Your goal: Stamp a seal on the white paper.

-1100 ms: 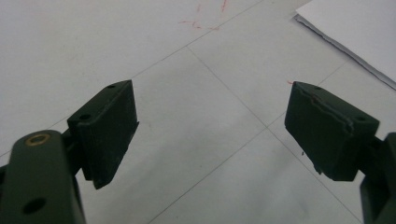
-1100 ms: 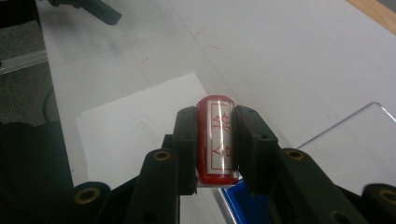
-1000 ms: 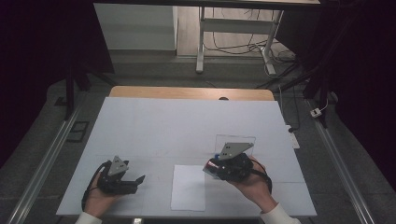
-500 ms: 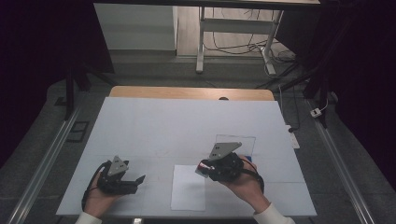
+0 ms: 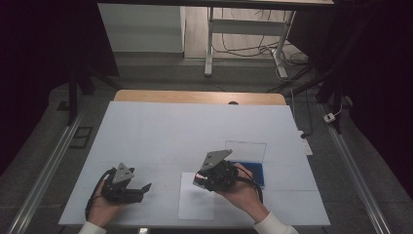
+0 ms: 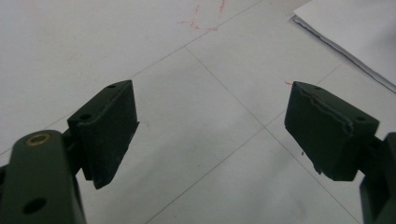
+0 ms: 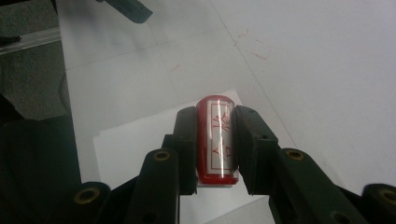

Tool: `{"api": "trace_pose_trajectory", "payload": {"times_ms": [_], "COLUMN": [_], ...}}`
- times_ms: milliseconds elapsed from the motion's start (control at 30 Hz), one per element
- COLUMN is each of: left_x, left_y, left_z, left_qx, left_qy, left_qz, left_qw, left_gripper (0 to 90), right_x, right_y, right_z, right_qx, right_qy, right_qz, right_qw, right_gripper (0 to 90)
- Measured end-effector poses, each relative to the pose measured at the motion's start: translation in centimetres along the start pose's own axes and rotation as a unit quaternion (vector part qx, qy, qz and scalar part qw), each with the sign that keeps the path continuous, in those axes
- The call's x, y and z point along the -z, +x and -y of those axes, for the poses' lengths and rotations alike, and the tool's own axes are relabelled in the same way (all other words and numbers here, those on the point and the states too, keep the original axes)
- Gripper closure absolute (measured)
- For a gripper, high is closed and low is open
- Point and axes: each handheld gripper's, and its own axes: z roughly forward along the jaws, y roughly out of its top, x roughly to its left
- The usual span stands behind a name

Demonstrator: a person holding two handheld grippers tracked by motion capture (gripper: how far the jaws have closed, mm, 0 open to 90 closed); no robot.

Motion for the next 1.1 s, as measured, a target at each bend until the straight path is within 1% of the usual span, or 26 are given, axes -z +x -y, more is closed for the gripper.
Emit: {"api": "trace_pose_trajectory", "payload": {"times_ms": [233,433,633,767,800,933,967,1100], "left_x": [0.0,0.0,0.0,0.0,0.0,0.0,0.0,0.0], "left_y": [0.0,0.0,0.0,0.0,0.0,0.0,0.0,0.0], "left_z": [0.0,0.1,0.1,0.1,0.1,0.1,0.1,0.1], "left_qx": [-0.001,-0.002,-0.003,-0.003,-0.003,-0.004,-0.004,-0.004], "left_qy": [0.0,0.0,0.001,0.001,0.001,0.002,0.002,0.002], "left_qz": [0.0,0.001,0.001,0.001,0.001,0.002,0.001,0.0], "left_qw": [1.0,1.0,1.0,1.0,1.0,1.0,1.0,1.0], "left_gripper": [17.5,17.4,17.5,17.5,17.5,17.5,17.5,17.5], "right_x": [-1.2,-2.2,-2.6,-3.0,-3.1,-3.4,-3.6,-3.8], "right_y": [0.6,0.7,0.6,0.5,0.5,0.6,0.6,0.5], "right_z": [-0.2,0.1,0.4,0.6,0.6,0.8,0.8,0.9], "right_qx": [0.007,0.008,0.008,0.008,0.011,0.012,0.011,0.013], "right_qy": [0.011,0.025,0.032,0.031,0.035,0.04,0.037,0.041], "right_qz": [-0.008,-0.011,-0.011,-0.011,-0.011,-0.013,-0.013,-0.012], "right_qw": [0.9999,0.9996,0.9994,0.9994,0.9993,0.9991,0.9992,0.999], "right_gripper": [70.4,70.4,70.4,70.4,70.4,70.4,70.4,70.4]}}
